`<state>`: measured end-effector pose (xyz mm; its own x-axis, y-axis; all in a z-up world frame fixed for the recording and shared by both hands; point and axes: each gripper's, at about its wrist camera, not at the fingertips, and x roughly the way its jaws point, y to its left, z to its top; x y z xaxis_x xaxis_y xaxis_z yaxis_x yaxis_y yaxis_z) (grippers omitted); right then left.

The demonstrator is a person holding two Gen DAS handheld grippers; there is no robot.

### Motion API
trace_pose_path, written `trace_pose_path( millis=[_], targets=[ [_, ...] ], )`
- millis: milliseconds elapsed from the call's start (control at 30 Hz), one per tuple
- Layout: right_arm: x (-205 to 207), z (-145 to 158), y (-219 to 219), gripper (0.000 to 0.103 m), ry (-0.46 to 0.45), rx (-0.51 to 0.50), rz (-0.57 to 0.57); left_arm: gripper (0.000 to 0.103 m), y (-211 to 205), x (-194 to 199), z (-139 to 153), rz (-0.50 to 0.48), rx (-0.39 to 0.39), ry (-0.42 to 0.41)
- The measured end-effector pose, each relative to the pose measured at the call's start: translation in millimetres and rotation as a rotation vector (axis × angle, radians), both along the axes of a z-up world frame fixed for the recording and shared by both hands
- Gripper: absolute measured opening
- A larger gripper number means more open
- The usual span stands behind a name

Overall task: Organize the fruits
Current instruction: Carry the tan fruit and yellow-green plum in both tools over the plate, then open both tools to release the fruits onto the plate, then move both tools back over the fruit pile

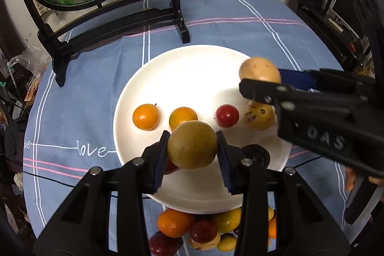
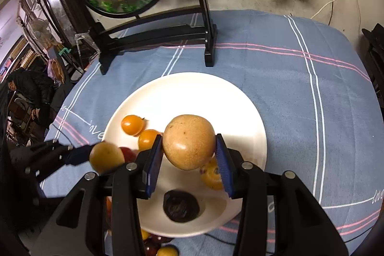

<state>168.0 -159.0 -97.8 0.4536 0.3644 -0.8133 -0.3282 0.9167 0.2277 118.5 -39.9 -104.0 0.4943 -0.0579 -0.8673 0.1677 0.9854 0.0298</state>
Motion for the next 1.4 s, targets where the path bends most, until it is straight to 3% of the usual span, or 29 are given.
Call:
trace_pose_path(
  millis=[333,500,700,733,767,967,1200,1400],
  targets=[
    [25.2,-20.2,10.1,0.044,0.044,-0.050,-0.004,0.039,-6.6,12.6,-13.1,0.010,0.047,0.006],
    [35.4,-31.9,19.0,0.044,0.110,-0.080,0.019,0.040,-10.0,13.6,-16.4,0.006,0.056,-0.001],
    [33.0,-32.9,23.2,0.047,0.129,-0.101,0.038,0.066,-5.9,12.7,-10.8,0.021,0.056,-0.024],
    [30.9,-30.1,22.0,0.060,0.122,-0.094,0.035,0.069,-5.0,12.3,-9.5,0.024,0.055,-0.029],
    [28.4,-23.9,19.7,0.064,0.091,-0.090,0.021,0.069,-4.3,11.2,-8.0,0.026,0.057,-0.035],
    [18.2,11.2,11.0,0.064,0.022,-0.063,0.015,0.069,0.6,3.0,6.0,0.036,0.046,-0.060],
    [-27.0,62.7,-14.5,0.064,-0.082,-0.032,0.014,0.069,37.9,-20.2,45.0,0.111,-0.042,-0.125],
    [-104.4,57.8,-46.2,0.064,-0.114,-0.060,0.026,0.069,92.0,-63.0,52.1,0.213,-0.083,-0.128]
  ],
)
